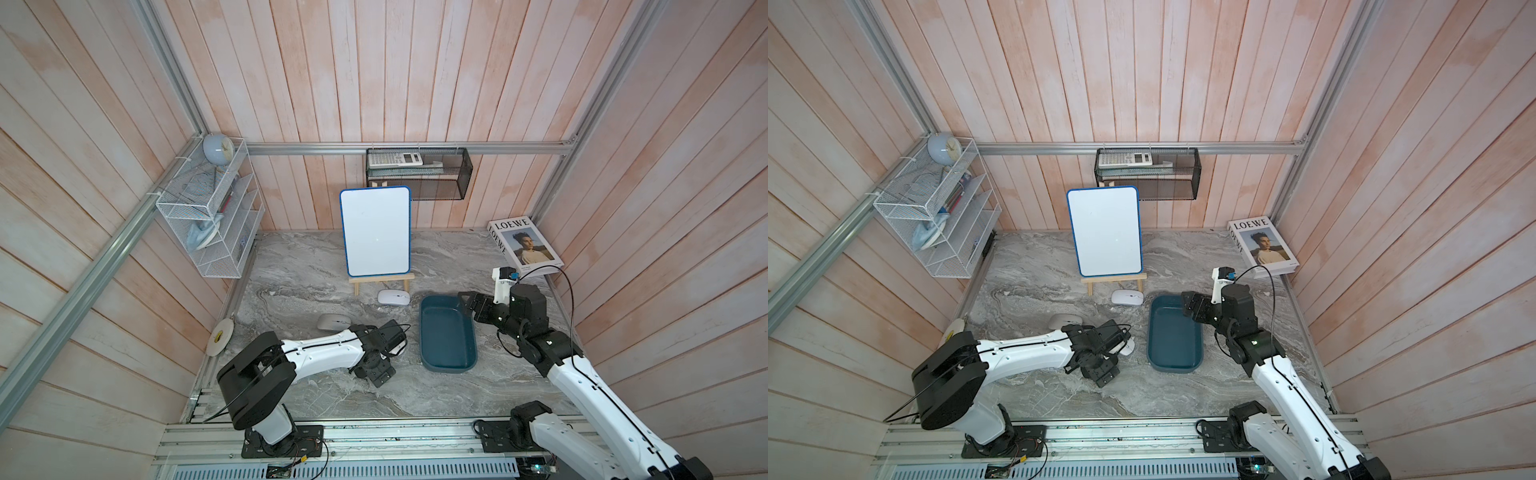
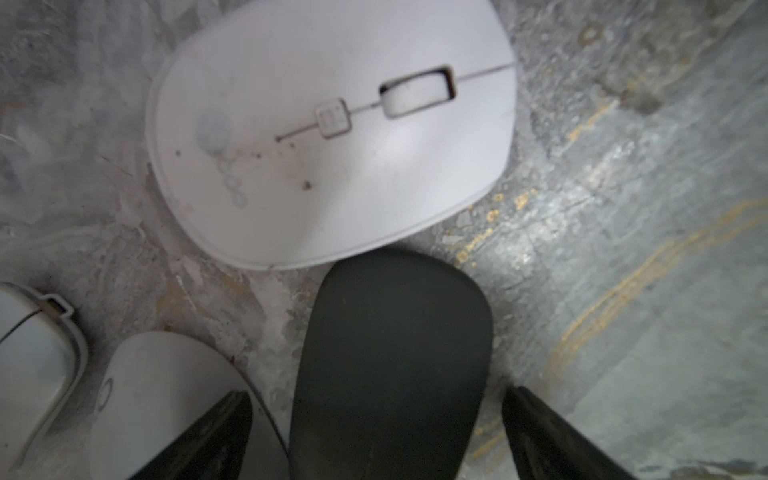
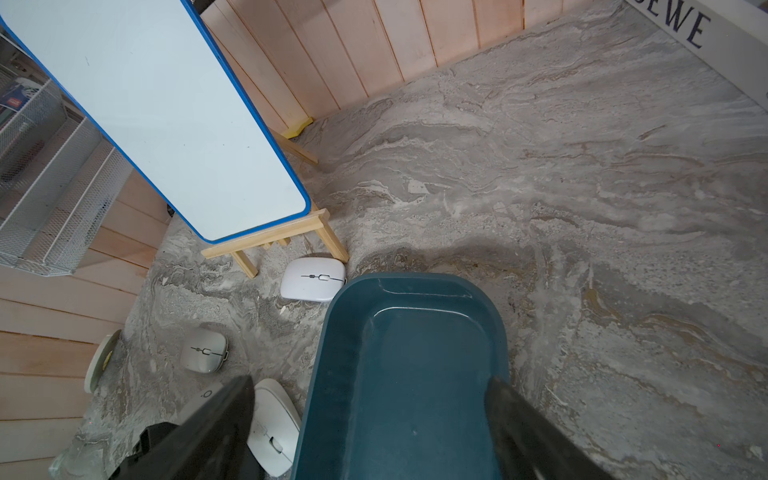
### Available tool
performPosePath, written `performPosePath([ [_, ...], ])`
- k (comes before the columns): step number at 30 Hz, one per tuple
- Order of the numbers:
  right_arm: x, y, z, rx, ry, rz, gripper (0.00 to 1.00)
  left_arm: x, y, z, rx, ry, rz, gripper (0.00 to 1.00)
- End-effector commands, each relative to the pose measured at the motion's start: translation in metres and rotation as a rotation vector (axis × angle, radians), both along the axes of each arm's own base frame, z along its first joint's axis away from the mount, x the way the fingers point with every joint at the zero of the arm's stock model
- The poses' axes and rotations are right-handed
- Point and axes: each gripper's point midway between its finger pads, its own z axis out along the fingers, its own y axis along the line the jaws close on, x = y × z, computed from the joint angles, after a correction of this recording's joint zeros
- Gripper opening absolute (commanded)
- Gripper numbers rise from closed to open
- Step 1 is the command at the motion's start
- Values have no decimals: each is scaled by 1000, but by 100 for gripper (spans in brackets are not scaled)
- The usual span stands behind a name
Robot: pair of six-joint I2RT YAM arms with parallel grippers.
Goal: Put the mouse in the storage box
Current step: Pick up the mouse from the center of the board.
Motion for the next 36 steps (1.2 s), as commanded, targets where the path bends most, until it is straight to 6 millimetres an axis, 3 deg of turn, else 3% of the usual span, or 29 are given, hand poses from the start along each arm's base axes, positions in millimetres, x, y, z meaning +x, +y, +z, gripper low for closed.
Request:
performPosePath([
  [1,3,-1,12,-17,-19,1,90,-10,-8,-5,-18,93,4,100],
  [8,2,-2,13,-31,-21,-2,90,-29,-19,-5,-89,198,78,97],
  [14,5,-1,15,-33,-26,-1,90,-45,-9,-15,34,220,161,92],
  [22,6,0,10,-21,-7,0,90,-52,15,-22,119,156,262,83],
  [28,4,-1,10,-23,-14,-2,90,-51,21,-14,123,116,305,83],
  [36,4,-2,11,-22,-14,-6,90,-62,25,-19,138,128,320,83],
])
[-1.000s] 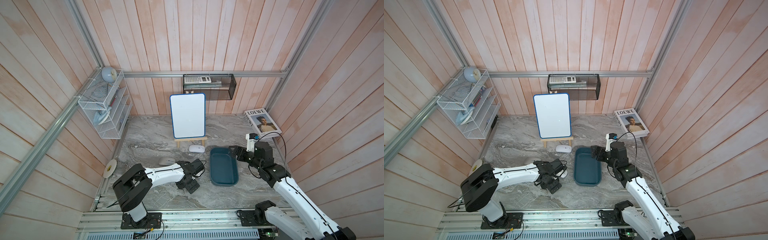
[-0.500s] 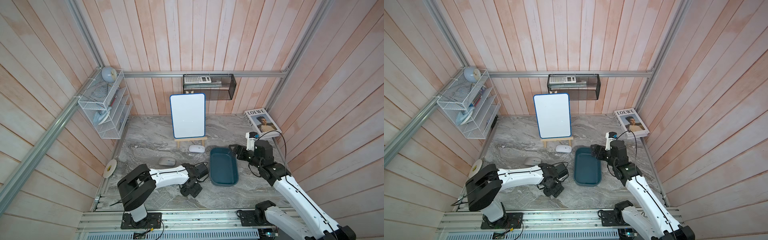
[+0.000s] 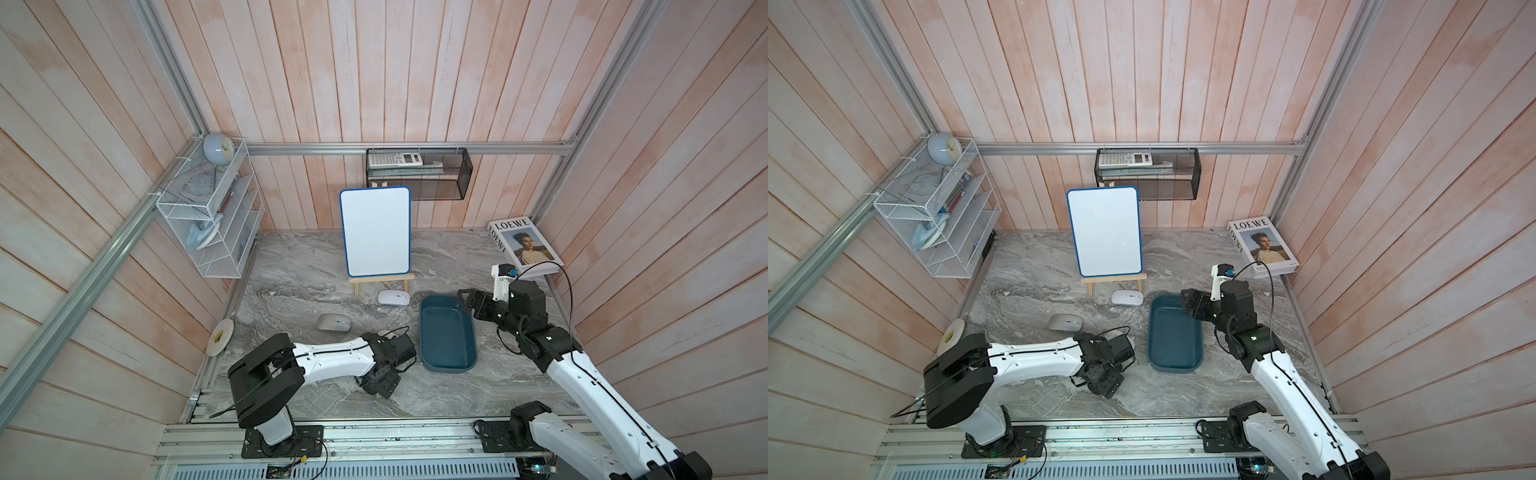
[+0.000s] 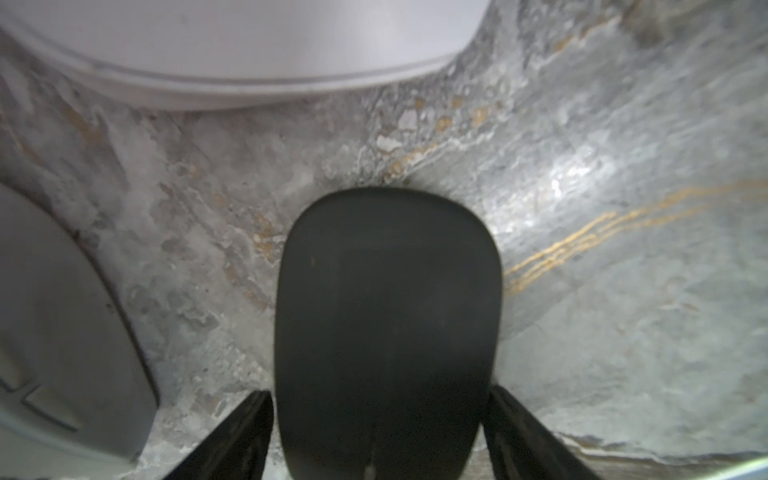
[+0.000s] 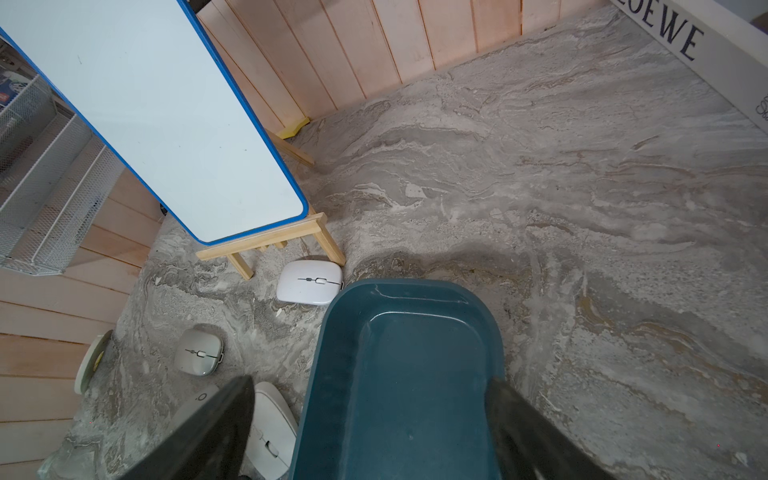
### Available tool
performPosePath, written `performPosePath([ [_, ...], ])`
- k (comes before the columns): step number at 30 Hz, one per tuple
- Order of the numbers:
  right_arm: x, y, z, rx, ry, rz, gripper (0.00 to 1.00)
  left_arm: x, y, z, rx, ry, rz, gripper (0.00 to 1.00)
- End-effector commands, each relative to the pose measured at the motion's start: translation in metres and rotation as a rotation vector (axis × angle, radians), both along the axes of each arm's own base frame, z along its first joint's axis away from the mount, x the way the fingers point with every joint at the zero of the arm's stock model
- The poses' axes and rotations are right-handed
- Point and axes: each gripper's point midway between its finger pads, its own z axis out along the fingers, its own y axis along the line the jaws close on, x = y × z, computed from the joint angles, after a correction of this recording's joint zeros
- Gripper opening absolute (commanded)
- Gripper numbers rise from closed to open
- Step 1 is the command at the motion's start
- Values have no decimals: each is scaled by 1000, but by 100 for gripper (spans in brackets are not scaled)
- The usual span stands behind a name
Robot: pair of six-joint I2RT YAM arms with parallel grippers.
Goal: Put the mouse in the storage box
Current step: Pick up the mouse from the center of the board.
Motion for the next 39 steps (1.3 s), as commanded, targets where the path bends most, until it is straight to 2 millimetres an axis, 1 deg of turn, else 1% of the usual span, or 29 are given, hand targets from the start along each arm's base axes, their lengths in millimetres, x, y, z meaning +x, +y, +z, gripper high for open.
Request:
performPosePath([
  [1,-1,-2,4,0,-9,-7,90,-13,30,-14,125,29,12,81],
  [4,-2,-2,4,2,-9,-7,90,-15,30,-15,124,38,14,71],
  [5,-2,-2,2,1,-4,-6,90,-17,29,-16,116,50,10,66],
  [8,-2,-2,-1,2,-2,-10,90,-18,26,-15,106,58,5,56],
  [11,-1,-2,-2,6,3,-10,90,-17,27,-14,104,52,7,50],
  [13,-1,-1,-2,9,4,-7,90,-16,24,-11,93,47,7,44],
  [14,-1,0,-2,11,7,-7,90,-15,22,-8,83,41,6,43],
  [18,-2,0,0,19,13,-5,90,-7,13,11,27,-9,3,43],
  [21,-3,3,5,38,17,1,90,0,5,35,-34,-58,-12,43],
  [25,-6,11,18,103,38,23,90,9,-4,75,-127,-138,-51,43],
  [27,-9,21,27,156,46,67,89,12,-10,96,-189,-179,-86,43],
  [29,-14,35,36,222,73,133,88,14,-13,116,-254,-225,-117,43],
  [32,-23,58,41,329,171,232,86,15,-18,143,-326,-269,-162,43],
  [36,-41,99,41,491,352,386,83,16,-27,170,-421,-326,-214,43],
  [38,-59,123,37,516,429,486,82,16,-32,180,-467,-349,-234,43],
  [39,-66,132,37,515,446,524,82,16,-34,182,-484,-357,-240,43],
])
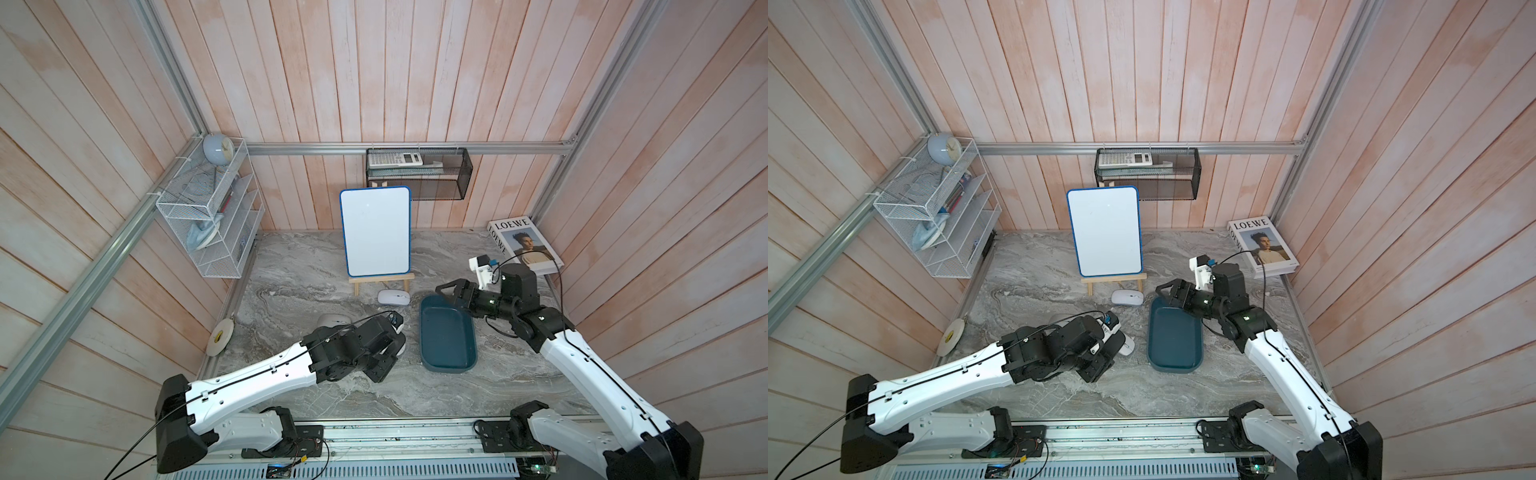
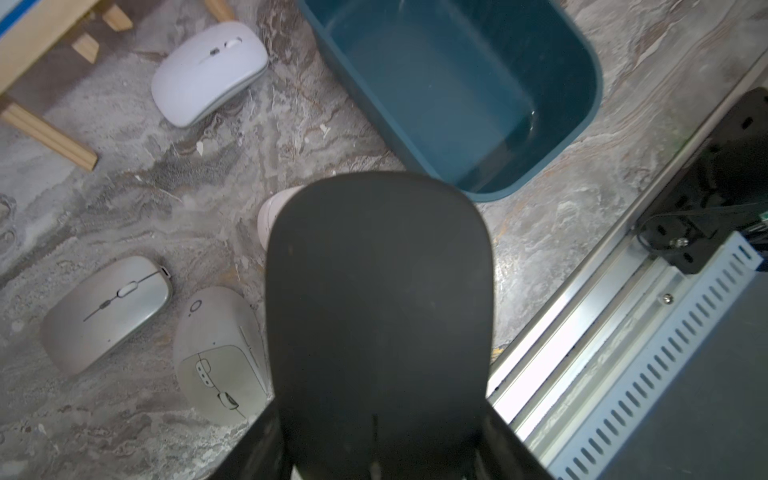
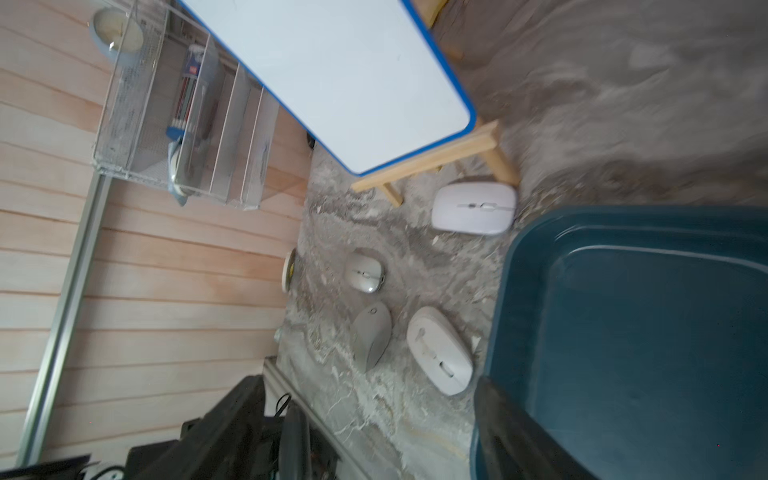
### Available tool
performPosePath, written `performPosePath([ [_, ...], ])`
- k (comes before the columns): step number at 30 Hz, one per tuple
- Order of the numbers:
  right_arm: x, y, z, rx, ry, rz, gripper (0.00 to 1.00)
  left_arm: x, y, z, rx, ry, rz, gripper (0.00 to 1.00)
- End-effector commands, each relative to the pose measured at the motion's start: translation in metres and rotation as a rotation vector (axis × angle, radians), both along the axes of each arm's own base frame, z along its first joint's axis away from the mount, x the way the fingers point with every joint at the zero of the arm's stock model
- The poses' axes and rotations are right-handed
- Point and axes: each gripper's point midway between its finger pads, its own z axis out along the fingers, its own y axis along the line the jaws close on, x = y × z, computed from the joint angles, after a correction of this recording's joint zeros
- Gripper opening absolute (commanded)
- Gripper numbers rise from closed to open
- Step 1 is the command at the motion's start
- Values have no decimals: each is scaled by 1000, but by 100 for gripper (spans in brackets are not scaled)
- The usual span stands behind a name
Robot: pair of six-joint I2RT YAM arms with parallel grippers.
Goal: Put the mouse in the storage box
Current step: Pick up the mouse from the center of the board.
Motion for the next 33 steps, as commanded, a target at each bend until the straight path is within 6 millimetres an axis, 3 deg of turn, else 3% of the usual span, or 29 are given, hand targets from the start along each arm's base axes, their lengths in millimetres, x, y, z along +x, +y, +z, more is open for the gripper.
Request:
performPosePath([
  [1,-42,42,8,109,124,220,81,5,-15,24,-93,-68,-60,43],
  [5,-67,67,1,102,162,325,79,4,-20,25,-116,-67,-72,43],
  [10,-72,81,-5,140,211,333,68,4,-20,20,-108,-55,-69,43],
  [17,-75,86,-15,140,265,333,55,4,-21,23,-123,-60,-66,43],
  [22,-81,89,-16,143,288,352,53,5,-23,20,-121,-55,-64,43],
  [26,-84,88,-19,142,308,358,45,5,-24,18,-127,-52,-57,43],
  [33,-89,87,-21,135,319,367,43,5,-26,11,-117,-36,-56,43],
])
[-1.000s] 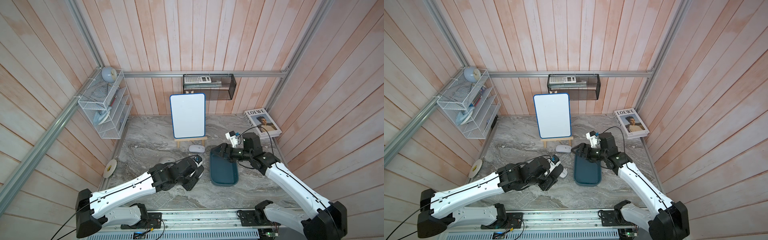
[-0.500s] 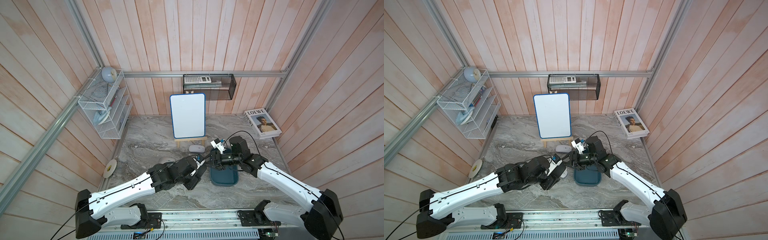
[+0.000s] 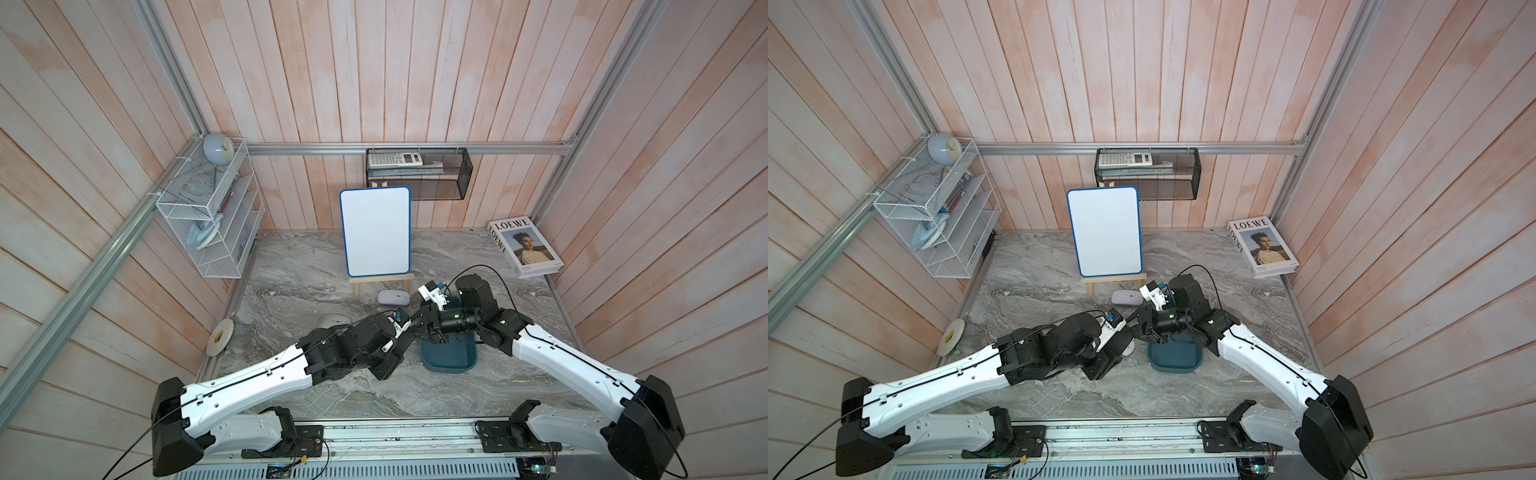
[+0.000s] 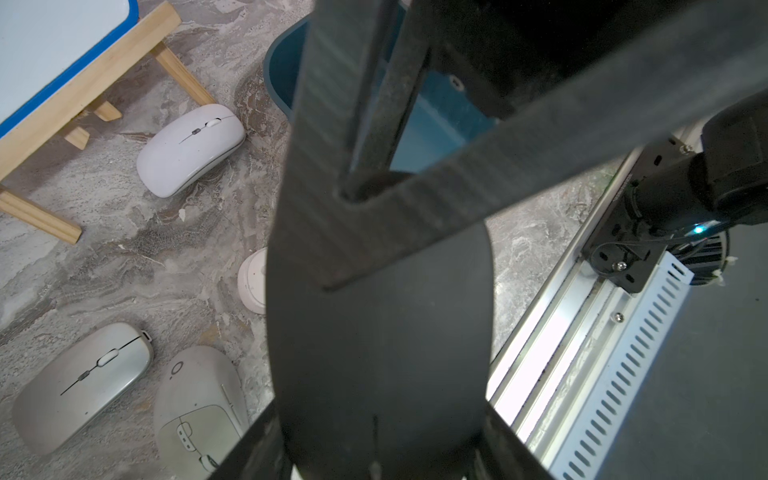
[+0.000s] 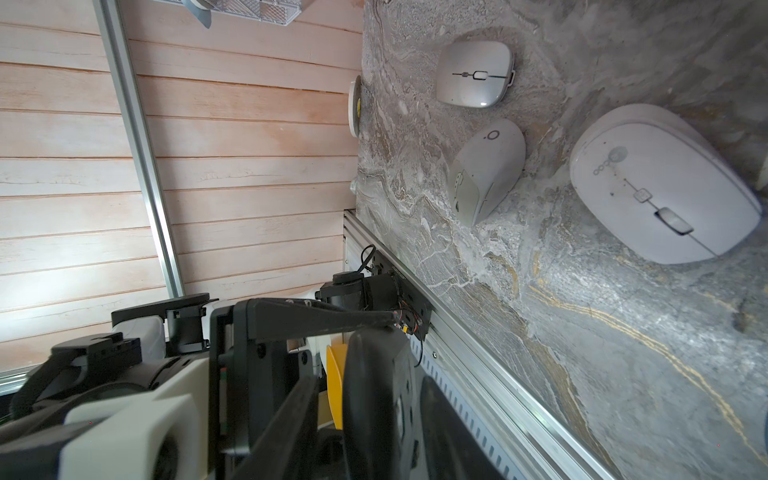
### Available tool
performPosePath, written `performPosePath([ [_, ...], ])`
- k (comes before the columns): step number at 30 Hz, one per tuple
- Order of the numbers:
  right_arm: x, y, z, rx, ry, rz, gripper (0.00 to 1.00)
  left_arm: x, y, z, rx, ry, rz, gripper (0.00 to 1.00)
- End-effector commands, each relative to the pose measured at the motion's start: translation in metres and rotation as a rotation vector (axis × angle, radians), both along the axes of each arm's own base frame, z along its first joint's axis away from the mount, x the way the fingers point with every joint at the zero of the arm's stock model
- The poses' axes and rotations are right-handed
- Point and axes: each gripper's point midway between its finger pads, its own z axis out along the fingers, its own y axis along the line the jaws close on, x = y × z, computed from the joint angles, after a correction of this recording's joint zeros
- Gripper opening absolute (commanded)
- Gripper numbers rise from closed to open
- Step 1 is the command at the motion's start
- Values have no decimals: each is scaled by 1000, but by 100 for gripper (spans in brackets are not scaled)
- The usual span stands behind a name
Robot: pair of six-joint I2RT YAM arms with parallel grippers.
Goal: Put the mouse in the storage box
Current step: Pick up the mouse from the center of the board.
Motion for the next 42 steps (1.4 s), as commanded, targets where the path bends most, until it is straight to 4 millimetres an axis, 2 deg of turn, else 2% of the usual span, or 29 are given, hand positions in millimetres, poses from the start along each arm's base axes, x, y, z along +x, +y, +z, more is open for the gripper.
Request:
performPosePath([
  [1,-8,1,-2,0,13,31,43,2,-5,-2,-17,11,4,43],
  [11,-13,1,-8,-4,25,53,32,1,-4,-3,-17,11,10,43],
  [20,-19,4,-12,-9,31,73,29,2,-3,-6,-11,13,16,43],
  [24,-18,6,-10,-3,25,70,20,2,-3,-6,-11,13,17,43],
  [29,-13,7,-7,3,13,49,18,4,-2,-7,-8,10,27,45],
  [31,-12,7,-5,12,9,42,16,4,-1,-8,-8,11,30,48],
  [37,-4,10,-7,5,5,17,14,0,0,-8,-29,7,18,73],
  [42,12,10,-6,4,-14,-19,14,2,5,-2,-52,-22,33,83],
])
